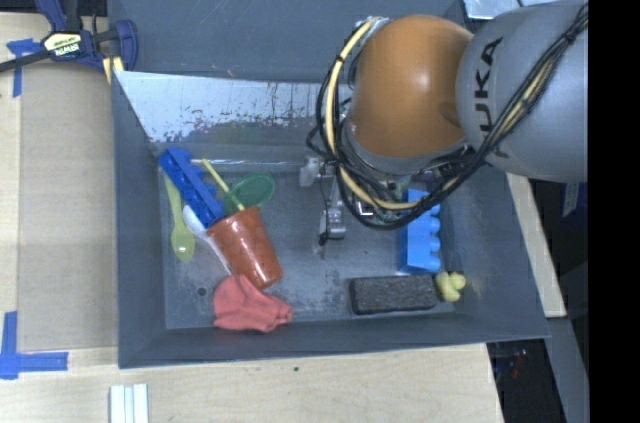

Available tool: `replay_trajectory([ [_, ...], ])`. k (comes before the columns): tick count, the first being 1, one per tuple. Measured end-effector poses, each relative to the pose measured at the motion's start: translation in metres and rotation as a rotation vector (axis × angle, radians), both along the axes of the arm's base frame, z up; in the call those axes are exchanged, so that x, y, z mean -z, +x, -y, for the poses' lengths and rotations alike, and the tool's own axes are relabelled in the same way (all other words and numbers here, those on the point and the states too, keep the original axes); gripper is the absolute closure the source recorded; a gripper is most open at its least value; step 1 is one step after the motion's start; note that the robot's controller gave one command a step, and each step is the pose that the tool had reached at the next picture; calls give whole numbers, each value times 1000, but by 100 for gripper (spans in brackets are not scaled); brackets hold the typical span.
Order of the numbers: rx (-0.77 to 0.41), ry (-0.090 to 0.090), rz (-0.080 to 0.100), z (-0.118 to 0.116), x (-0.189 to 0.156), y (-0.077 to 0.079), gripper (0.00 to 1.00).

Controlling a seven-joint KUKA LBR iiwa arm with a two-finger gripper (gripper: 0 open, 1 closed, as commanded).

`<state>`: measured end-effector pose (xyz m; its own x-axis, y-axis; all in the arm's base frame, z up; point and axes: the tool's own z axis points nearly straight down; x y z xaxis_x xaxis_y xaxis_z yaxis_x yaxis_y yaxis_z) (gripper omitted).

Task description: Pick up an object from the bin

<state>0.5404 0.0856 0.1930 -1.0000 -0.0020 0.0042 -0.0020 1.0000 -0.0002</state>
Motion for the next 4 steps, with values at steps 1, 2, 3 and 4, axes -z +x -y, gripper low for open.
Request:
replay_trajectory([
  [1, 2, 1, 8, 0, -4, 2, 0],
  [2, -101, 1, 12, -61, 79, -6, 0],
  [3, -303, 0, 15, -74, 73, -11, 0],
  [4, -285, 4, 21, -139, 89, -55, 0],
])
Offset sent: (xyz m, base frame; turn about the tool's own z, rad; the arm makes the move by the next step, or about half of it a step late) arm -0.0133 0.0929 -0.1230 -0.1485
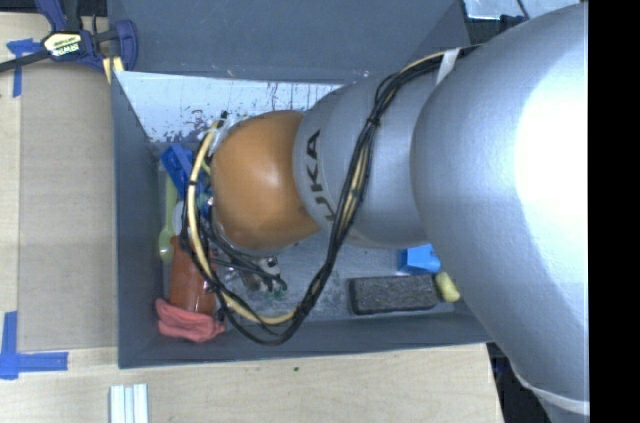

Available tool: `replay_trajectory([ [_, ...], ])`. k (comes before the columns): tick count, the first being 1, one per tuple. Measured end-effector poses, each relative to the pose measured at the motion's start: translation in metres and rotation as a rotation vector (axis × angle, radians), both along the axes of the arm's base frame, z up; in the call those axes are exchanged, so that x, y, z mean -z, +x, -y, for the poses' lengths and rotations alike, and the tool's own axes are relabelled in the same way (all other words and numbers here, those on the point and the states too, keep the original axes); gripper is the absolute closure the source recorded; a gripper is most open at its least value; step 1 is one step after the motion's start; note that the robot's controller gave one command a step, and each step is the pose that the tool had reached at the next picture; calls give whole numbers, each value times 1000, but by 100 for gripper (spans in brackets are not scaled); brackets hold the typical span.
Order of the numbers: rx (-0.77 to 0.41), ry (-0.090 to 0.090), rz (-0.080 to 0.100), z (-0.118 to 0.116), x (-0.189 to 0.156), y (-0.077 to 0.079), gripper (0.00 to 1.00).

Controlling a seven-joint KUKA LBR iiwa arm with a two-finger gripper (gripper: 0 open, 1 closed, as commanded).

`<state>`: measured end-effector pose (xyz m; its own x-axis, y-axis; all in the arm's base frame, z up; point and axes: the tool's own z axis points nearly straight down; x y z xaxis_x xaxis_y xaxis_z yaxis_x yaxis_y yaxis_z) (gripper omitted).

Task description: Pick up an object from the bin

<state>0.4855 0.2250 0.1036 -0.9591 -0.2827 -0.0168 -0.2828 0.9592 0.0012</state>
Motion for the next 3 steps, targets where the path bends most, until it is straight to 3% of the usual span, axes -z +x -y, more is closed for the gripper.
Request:
replay_trajectory([
  [1, 99, 5, 17, -7, 25, 40, 0],
  [2, 110, 0, 4, 15, 30, 95, 100],
  [3, 110, 0, 4, 15, 30, 95, 100],
])
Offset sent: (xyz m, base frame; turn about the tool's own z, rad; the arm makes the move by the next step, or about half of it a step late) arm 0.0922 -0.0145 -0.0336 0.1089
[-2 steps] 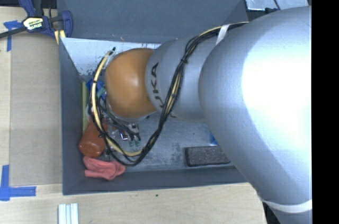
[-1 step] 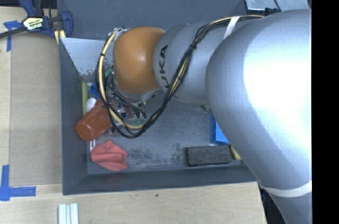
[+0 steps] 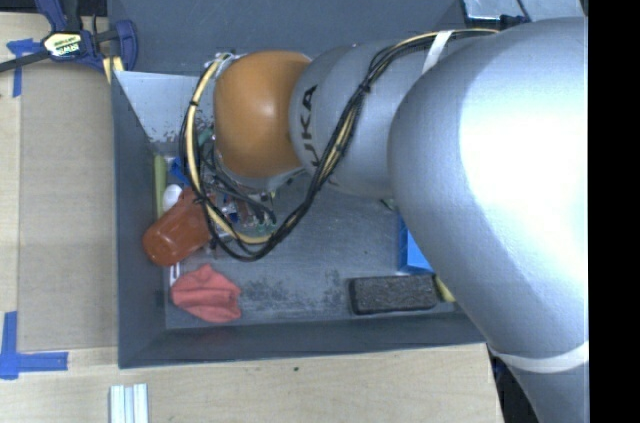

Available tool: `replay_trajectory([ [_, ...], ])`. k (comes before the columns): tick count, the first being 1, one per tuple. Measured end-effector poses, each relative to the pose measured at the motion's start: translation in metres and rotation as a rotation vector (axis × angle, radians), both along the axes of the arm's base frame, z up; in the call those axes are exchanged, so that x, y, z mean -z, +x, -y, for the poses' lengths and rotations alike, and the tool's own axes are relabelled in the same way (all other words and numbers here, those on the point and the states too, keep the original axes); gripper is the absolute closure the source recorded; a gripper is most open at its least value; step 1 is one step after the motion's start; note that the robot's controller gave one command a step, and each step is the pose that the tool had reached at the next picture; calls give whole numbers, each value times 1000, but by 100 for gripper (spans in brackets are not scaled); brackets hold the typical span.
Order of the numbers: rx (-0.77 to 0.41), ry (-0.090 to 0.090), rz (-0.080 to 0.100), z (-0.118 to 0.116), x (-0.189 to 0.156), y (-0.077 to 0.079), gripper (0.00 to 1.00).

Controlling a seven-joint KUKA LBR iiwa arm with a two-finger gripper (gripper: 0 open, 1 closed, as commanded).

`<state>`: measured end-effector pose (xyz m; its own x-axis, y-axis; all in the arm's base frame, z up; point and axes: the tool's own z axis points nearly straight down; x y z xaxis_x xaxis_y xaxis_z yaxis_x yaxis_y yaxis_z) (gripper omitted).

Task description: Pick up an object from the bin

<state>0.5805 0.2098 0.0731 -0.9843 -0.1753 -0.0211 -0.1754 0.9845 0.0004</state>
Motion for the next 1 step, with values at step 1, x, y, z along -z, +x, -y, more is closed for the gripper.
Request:
replay_trajectory([
  [1, 1, -4, -11, 1, -28, -4, 100],
])
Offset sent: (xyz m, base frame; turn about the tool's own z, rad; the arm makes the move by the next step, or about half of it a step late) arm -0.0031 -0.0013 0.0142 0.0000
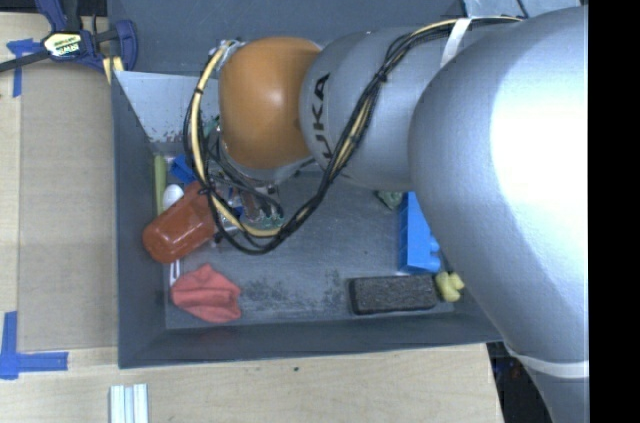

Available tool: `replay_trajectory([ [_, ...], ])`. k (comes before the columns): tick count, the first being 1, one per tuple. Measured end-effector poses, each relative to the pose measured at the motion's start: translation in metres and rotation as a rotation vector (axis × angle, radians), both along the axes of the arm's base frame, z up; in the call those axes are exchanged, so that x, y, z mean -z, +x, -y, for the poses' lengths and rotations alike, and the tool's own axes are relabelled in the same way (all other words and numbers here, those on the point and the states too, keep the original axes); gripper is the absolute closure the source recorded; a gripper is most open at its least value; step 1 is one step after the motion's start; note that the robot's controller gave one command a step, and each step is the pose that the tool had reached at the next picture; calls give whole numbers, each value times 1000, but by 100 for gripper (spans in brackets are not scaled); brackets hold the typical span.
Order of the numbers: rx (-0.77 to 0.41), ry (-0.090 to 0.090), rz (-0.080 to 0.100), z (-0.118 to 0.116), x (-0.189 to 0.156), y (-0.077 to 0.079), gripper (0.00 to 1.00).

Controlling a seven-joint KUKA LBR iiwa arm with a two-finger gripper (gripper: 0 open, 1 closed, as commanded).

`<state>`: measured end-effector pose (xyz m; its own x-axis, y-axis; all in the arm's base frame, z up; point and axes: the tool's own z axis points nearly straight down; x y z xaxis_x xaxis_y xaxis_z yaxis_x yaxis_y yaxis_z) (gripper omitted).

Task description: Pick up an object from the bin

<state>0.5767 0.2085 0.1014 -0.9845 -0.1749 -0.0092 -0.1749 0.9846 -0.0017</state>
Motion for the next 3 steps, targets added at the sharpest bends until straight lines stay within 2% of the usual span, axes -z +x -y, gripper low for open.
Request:
replay_trajectory([
  [1, 0, 4, 10, -1, -39, 3, 100],
  [3, 0, 2, 7, -1, -119, 2, 100],
])
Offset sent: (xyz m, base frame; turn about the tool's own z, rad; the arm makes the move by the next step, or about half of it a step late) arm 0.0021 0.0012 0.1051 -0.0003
